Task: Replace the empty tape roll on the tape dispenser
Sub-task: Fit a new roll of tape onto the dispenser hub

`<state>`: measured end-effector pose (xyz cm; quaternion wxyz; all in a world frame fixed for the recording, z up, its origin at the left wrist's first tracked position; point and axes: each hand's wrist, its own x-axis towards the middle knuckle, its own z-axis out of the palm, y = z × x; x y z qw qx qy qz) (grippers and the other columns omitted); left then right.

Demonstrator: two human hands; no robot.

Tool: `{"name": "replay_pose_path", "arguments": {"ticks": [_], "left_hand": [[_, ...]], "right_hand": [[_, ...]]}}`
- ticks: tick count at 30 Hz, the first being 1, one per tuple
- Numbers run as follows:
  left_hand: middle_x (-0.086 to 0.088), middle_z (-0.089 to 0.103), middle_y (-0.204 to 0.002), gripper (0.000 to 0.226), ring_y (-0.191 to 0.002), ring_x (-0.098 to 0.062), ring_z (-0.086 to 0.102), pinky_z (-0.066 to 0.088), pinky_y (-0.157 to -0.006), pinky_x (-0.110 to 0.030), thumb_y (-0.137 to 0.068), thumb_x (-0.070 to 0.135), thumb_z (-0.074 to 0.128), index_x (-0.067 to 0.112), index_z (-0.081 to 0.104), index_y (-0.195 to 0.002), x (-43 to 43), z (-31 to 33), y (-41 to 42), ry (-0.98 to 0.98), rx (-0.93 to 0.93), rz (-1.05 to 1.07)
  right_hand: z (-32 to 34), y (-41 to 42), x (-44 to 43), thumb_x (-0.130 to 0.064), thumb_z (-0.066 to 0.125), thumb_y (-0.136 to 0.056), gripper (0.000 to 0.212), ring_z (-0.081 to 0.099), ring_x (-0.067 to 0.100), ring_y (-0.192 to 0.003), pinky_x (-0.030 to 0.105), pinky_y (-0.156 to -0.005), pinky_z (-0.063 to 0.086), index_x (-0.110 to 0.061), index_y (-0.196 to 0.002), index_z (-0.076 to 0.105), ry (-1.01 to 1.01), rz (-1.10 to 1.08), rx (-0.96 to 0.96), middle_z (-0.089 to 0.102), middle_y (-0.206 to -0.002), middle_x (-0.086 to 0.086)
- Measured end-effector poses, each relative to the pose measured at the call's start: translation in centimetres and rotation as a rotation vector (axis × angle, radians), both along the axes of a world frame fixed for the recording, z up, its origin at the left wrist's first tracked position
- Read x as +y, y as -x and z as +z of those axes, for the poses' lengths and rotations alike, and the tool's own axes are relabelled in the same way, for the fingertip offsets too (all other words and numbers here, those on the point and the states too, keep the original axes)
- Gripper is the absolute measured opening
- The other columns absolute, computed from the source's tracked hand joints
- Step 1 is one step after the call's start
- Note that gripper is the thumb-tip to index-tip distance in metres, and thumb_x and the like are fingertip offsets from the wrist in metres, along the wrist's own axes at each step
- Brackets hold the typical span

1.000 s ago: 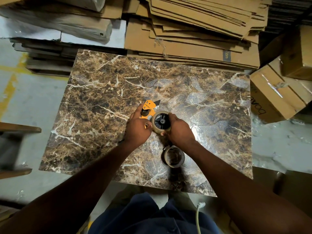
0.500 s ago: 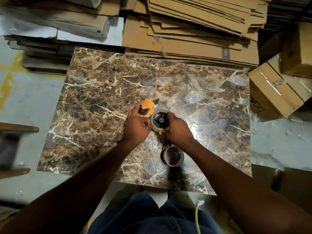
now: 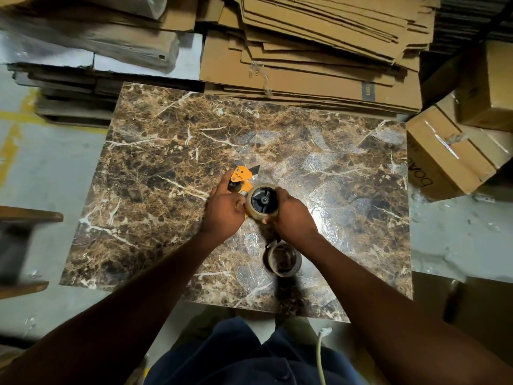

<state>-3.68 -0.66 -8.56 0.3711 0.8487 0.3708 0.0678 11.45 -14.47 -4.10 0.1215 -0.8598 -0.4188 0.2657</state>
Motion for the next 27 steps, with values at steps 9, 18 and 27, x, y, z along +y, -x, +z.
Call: {"name": "replay_pose_path", "arguments": {"ticks": [9,18,27], "left_hand": [[0.013,0.015,-0.177,0.013,-0.145,-0.030,0.043,0.049,-0.109,-0.050,-0.076,0.022,0.088,0.026,0.082,-0.087,-0.6,0.6,-0.4,-0.021,0.122,0.002],[0.022,0.018,-0.175,0.015,-0.128,-0.022,0.052,0.054,-0.091,-0.045,-0.087,0.028,0.076,0.026,0.077,-0.072,0.4,0.0,-1.2,-0.032,0.188,0.047],[0.015,0.030,-0.170,0.026,-0.139,-0.025,0.043,0.046,-0.104,-0.054,-0.084,0.042,0.077,0.027,0.072,-0.063,0.7,0.7,-1.1,-0.068,0.167,0.017]], "right_hand": [[0.5,0.6,2.8,-0.041,0.084,-0.081,0.078,0.067,0.040,-0.100,0.045,-0.078,0.056,-0.003,-0.135,0.043,0.116,0.012,-0.073,0.064,-0.120,0.020],[0.6,0.4,3.5,-0.057,0.085,-0.075,0.088,0.067,0.039,-0.101,0.043,-0.081,0.057,-0.003,-0.133,0.047,0.136,0.026,-0.080,0.065,-0.116,0.022],[1.5,0.6,3.6,-0.061,0.081,-0.078,0.085,0.068,0.036,-0.100,0.040,-0.075,0.053,-0.003,-0.131,0.049,0.174,0.016,-0.139,0.067,-0.114,0.019]]}}
